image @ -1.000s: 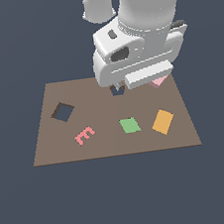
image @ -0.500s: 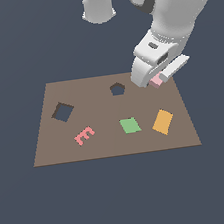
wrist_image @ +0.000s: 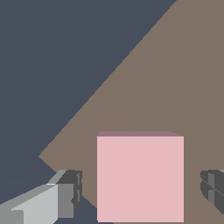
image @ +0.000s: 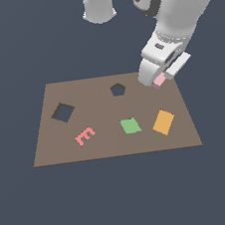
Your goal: Insert a designated object into the corresponding slot on a board.
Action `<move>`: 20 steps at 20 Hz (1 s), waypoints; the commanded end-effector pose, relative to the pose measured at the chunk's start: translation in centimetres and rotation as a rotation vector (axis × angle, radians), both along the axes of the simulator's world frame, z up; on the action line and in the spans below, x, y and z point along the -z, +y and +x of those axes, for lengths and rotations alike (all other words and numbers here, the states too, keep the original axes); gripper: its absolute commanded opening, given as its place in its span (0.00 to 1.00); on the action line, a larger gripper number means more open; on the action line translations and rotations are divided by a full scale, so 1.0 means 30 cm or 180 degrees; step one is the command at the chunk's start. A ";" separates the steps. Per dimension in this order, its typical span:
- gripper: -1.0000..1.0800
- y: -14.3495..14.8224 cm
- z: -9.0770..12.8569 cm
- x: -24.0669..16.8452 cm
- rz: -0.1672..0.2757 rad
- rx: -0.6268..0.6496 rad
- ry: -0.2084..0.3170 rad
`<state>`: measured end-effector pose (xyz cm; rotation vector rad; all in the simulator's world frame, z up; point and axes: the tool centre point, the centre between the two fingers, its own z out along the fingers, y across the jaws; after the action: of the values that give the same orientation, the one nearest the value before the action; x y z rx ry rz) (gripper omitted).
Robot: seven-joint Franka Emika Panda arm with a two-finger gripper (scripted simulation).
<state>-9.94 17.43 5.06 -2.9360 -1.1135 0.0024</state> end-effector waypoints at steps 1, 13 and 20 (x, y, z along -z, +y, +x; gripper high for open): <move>0.96 -0.001 0.001 0.004 0.0000 0.0002 -0.0001; 0.00 -0.001 -0.003 0.069 -0.0003 -0.0014 -0.0006; 0.00 -0.001 -0.003 0.069 -0.0003 -0.0014 -0.0006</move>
<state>-10.01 17.34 3.09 -2.9360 -1.1198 -0.0009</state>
